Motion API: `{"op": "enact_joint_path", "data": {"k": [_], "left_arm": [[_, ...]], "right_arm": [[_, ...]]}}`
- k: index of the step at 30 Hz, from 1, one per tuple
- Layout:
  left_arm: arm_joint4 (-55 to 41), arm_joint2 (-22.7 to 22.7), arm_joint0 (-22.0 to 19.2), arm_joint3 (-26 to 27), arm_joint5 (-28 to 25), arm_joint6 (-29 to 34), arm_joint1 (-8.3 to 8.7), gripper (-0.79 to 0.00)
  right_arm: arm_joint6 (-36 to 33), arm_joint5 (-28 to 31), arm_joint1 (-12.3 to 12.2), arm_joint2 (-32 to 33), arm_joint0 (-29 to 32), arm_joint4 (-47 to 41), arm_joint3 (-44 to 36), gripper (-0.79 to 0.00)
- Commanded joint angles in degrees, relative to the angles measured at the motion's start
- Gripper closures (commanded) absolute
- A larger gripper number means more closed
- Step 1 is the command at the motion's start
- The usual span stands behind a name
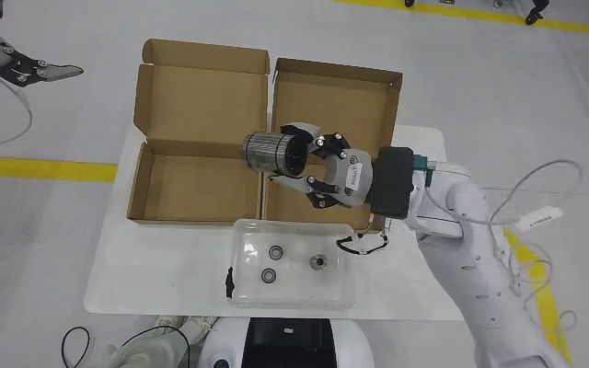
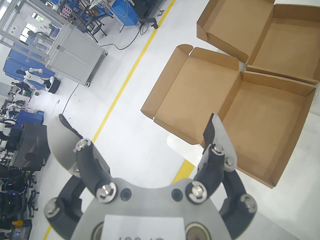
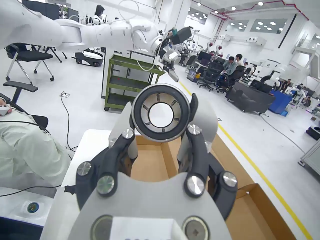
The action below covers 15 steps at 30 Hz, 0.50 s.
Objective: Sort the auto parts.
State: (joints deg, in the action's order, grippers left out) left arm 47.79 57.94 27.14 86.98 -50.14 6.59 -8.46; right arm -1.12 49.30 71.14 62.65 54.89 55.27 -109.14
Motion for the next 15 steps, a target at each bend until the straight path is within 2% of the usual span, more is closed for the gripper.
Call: {"op": "enact_joint_path", "data": {"k": [1,8,15], "left_arm": [[0.0,0.0,0.0,0.0,0.0,0.0,0.00,-0.785],[0.0,0.0,0.0,0.0,0.0,0.0,0.00,-0.785],[0.0,0.0,0.0,0.0,0.0,0.0,0.00,-0.785]], "right_arm": [[0.1,-0.1,0.0,0.2,-0.9,-0.3,-0.3,0.000],[1.4,0.2,0.2,0.1,-3.0,0.1,-1.0,0.000],[2.0,0.1,0.2,0.0,-1.6,2.1,-0.7,0.000]]}}
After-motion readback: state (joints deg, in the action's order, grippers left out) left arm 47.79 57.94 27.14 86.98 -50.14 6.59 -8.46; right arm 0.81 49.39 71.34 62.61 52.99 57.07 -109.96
